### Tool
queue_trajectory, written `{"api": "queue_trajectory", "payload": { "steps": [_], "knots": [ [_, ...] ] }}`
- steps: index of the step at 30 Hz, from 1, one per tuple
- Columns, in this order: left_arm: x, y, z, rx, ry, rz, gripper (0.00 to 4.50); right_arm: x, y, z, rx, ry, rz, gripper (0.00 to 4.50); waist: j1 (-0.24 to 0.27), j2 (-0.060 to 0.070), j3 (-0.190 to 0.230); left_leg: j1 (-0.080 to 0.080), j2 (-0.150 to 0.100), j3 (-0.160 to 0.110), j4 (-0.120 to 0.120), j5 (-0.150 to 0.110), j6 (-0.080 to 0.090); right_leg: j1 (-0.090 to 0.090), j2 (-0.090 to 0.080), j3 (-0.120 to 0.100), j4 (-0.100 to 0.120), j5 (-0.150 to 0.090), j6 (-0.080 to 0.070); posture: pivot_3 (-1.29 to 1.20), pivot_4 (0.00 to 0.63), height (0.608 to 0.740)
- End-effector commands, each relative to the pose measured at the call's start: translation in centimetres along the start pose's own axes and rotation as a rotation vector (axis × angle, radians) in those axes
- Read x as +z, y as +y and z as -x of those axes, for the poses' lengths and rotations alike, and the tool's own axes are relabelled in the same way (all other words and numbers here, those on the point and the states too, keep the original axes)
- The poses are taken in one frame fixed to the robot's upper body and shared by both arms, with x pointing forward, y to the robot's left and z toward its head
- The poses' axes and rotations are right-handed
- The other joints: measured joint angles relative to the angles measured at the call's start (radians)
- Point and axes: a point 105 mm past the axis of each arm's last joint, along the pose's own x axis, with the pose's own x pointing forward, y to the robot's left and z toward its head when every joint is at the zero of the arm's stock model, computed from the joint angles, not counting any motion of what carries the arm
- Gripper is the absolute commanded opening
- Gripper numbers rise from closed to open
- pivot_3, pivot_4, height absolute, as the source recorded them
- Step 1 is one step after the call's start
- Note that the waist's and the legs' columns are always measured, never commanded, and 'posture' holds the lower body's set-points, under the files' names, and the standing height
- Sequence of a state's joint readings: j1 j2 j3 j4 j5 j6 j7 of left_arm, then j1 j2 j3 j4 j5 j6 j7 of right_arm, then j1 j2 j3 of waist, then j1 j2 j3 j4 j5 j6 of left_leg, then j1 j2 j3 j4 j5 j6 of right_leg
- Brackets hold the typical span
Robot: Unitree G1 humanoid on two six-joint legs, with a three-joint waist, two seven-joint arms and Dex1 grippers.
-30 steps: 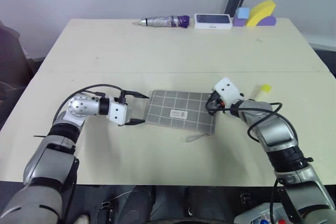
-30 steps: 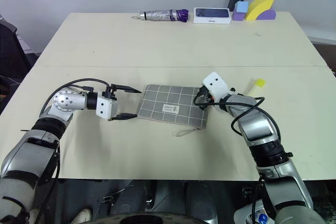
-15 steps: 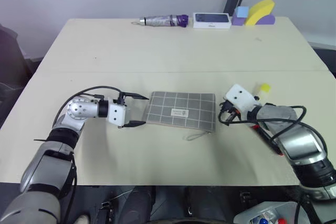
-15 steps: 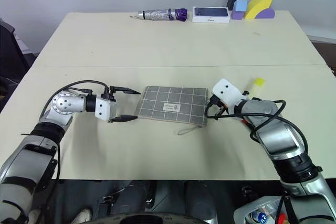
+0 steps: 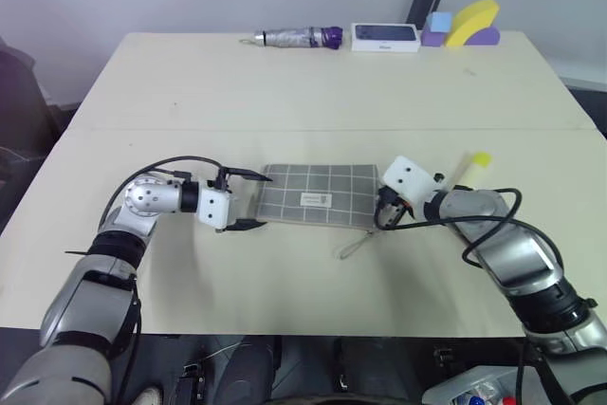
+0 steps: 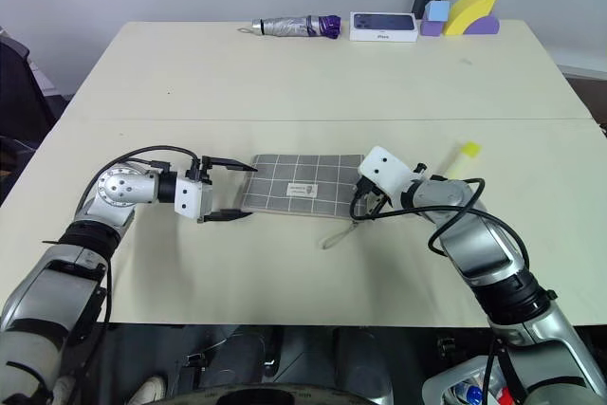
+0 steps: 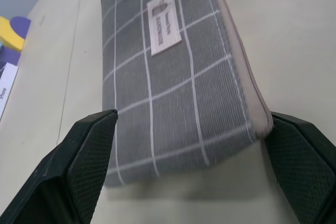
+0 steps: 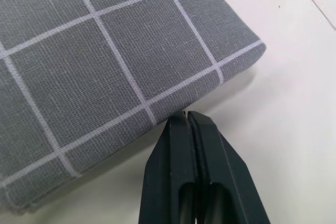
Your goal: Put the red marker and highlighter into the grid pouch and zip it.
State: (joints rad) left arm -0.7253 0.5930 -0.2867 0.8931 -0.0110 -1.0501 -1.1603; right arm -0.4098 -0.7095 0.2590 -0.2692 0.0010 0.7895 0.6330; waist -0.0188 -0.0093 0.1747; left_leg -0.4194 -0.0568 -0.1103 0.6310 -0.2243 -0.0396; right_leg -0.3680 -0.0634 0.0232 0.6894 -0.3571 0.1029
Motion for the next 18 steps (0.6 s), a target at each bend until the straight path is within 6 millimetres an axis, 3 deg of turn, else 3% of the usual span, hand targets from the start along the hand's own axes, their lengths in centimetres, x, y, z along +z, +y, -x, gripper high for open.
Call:
{"api": "queue_trajectory", "payload": {
  "steps": [1,10,13,18],
  "knots": [
    [0.5,1.2,-0.4,0.031,-0.019,-0.048,4.5,1.0,-0.6,-0.1,-0.026,-0.039,0.031,0.04,0.001,0.0,0.0,0.0,0.0,0.0,0.0,0.0,0.0,0.0,0.0,0.0,0.0,0.0,0.0,0.0,0.15,0.74],
    [0.7,2.5,-0.7,0.063,-0.029,-0.091,4.5,1.2,-0.7,-0.4,-0.023,-0.062,0.025,0.04,-0.004,0.0,0.0,0.0,0.0,0.0,0.0,0.0,0.0,-0.001,0.001,0.0,0.001,0.0,0.0,0.0,0.15,0.74],
    [0.8,2.6,-0.8,0.061,-0.045,-0.082,3.67,1.3,-0.7,-0.5,-0.025,-0.067,0.021,0.0,-0.004,0.0,0.0,0.0,0.0,0.0,0.0,0.0,0.0,-0.001,0.0,0.0,0.001,0.0,0.0,0.0,0.15,0.74],
    [0.8,2.5,-0.6,0.058,-0.057,-0.056,1.12,1.3,-0.7,-0.5,-0.029,-0.07,0.021,0.0,-0.004,0.0,0.0,-0.001,0.0,0.0,0.0,0.0,0.0,-0.001,0.0,0.0,0.001,0.0,0.0,0.0,0.15,0.74]
  ]
}}
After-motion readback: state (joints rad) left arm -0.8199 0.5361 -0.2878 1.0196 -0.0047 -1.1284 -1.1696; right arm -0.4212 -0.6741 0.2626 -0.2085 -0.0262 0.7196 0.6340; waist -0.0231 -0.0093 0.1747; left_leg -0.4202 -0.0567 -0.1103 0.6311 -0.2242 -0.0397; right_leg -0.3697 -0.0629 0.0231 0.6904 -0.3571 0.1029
